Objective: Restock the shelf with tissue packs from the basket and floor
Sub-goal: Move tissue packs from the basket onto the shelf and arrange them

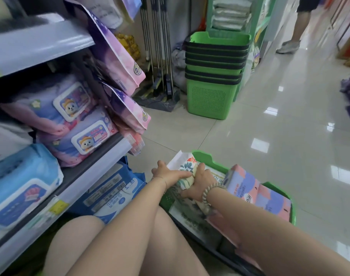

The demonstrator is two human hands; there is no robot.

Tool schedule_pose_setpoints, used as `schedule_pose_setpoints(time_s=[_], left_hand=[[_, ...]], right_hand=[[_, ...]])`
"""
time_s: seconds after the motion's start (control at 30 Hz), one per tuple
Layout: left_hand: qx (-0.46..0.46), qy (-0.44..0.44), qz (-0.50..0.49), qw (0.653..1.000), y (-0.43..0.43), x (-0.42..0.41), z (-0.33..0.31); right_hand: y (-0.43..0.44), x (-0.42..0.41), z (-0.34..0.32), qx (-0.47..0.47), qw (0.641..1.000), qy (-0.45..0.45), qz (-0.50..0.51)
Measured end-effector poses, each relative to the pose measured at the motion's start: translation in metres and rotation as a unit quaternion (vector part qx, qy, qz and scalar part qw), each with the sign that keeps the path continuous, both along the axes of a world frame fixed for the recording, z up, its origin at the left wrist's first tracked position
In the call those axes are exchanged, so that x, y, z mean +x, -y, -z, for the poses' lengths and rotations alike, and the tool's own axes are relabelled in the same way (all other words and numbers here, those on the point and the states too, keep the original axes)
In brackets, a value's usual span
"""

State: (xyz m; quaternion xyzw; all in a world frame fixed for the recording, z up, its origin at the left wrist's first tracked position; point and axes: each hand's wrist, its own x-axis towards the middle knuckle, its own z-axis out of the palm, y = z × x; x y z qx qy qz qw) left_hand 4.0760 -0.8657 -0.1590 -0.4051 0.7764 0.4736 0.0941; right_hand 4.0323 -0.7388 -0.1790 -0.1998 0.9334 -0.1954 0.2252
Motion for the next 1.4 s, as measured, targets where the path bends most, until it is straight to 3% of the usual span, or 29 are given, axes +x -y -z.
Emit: schedule_pose_setpoints(time_s=[0.17,0.43,0.77,1.1,1.4], left_hand=[[-0.010,-0.084,-0.021,0.996,0.017,0.012,-0.024],[0.046,-0.196,-0.131,0.971,0.037,0.033,-0.066],[0.157,-0.259,-0.159,0.940,0.061,0.070,-0.104],[0.122,-0.336,-0.154,0.921,0.076,0.117,-0.144],[-0.040,-0.348,-0.042,0.936,0.083,0.164,-0.197]], right_hand=[[0.003,0.003,-0.021,-0.032,0.997,-0.061,-0.033],[0.004,-0.006,-0.056,-0.114,0.981,-0.140,-0.075],[-0.003,0.006,-0.096,-0.089,0.947,-0.258,-0.168],[0.015,0.031,-0.145,-0.079,0.877,-0.405,-0.246],[0.024,0.043,-0.213,-0.174,0.789,-0.520,-0.279]])
